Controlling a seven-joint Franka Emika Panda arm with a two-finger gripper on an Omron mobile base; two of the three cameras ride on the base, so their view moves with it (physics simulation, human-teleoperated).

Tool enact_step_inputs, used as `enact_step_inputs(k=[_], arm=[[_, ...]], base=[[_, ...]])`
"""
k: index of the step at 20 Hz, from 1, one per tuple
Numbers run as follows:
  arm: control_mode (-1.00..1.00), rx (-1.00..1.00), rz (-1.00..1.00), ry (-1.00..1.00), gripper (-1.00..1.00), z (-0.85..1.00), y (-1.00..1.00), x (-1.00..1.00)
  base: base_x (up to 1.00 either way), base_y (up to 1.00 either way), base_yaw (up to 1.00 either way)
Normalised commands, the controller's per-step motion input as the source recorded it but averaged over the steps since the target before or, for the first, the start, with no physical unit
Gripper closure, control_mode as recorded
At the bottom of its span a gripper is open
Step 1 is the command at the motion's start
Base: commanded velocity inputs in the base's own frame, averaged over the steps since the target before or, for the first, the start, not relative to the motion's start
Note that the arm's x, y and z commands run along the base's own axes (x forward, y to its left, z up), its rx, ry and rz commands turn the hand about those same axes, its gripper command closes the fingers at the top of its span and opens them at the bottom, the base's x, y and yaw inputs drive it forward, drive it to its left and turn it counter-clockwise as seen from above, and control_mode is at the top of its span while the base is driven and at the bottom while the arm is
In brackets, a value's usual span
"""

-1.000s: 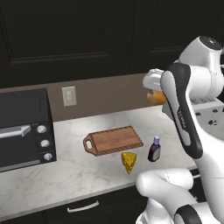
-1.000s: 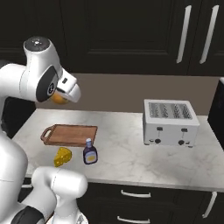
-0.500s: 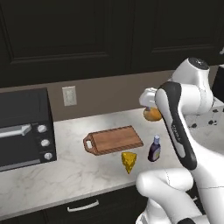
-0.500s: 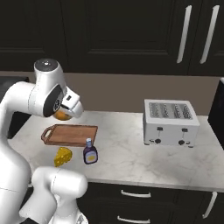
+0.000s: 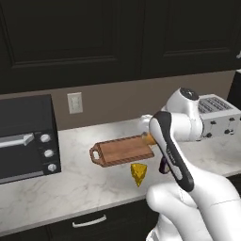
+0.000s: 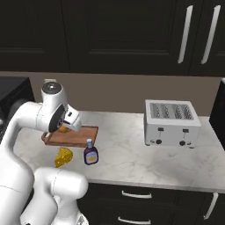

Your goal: Retrieve the reheated potato from the microwave, then place the potato, cheese, and condiment on the cutting board.

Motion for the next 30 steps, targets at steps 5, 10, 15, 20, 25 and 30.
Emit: enact_step_inputs(k=[5,10,15,20,25,30], arm=[[-1.00,-0.01,0.03,0.00,1.00,-0.46,0.20,0.59],[-1.00,-0.03,0.01,0.01,1.00,-0.41,0.09,0.56],[-1.00,-0.05,0.00,0.00,1.00,-0.32,0.09,0.37],[-1.00,-0.06,0.01,0.00,1.00,-0.39,0.10,0.24],[-1.00,-0.02,0.04,0.00,1.00,-0.47,0.06,0.29],[-1.00,0.00,0.06,-0.01,1.00,-0.17,0.00,0.18]], base=[[0.00,0.00,0.00],[0.00,0.00,0.00],[0.00,0.00,0.00],[0.00,0.00,0.00],[0.00,0.00,0.00],[0.00,0.00,0.00]])
